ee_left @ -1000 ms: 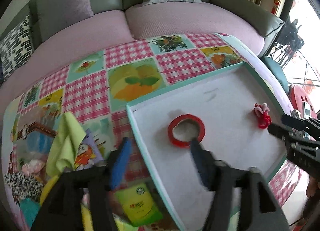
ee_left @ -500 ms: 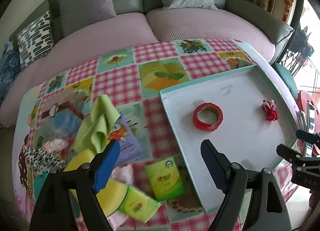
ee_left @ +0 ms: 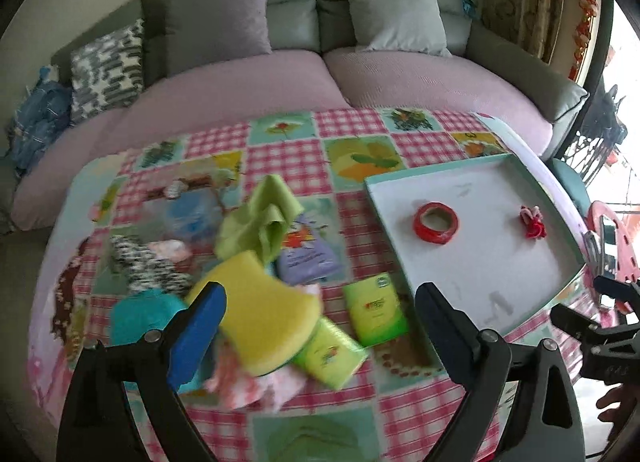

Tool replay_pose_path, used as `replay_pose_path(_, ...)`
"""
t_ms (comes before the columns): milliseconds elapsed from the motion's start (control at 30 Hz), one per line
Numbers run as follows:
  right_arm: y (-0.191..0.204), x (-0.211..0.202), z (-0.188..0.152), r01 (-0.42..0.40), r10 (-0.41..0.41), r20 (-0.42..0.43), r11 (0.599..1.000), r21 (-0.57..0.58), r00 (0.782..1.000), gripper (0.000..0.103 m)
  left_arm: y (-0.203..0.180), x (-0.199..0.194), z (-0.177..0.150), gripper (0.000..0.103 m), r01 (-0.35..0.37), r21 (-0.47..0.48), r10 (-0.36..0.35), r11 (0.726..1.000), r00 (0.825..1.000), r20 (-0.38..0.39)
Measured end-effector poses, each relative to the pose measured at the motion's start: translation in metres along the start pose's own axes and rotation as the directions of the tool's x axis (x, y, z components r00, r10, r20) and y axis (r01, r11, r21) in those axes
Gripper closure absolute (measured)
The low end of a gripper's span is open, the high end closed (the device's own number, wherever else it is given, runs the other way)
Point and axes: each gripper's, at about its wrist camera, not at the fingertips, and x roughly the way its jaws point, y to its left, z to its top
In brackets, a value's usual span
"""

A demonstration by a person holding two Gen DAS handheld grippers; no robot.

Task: Organize soft objects
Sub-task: 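Move both open tools back toward the pile of items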

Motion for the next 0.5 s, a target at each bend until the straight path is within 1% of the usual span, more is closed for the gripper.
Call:
replay_pose_path(133,0.013,-0.007,-0.005,-0.035,0.035,0.021,0.999,0.006,0.999,0.000,0.018,-0.018,-0.012,0.007,-0.033,-0.024,0.034,0.999,0.998,0.052)
replay_pose_path(267,0.030,-0.011,-0.010,-0.043,0.044,0.023,0.999,-0.024,0.999,0.000,0.036,-0.028,-0.025,0.007,-0.047,-0.051,0.050,0.998,0.997,0.062)
replay_pose_path(367,0.044,-0.013,-0.013,-0.071,0.072,0.025,0.997,-0.039,0.997,0.000,0.050,-0.036,-0.035,0.007,-0.051,-0.076,0.056,0.996,0.996,0.072)
replay_pose_path(433,0.057,-0.015,-0.017,-0.086,0.088,0.025,0.994,-0.072,0.996,0.000,0.060,-0.040,-0.041,0.007,-0.056,-0.095,0.063,0.994,0.995,0.072)
replay_pose_path(500,0.068,-0.019,-0.019,-0.113,0.118,0.053,0.989,-0.091,0.992,0.000,0.070,-0.043,-0.046,0.007,-0.059,-0.119,0.068,0.991,0.995,0.074)
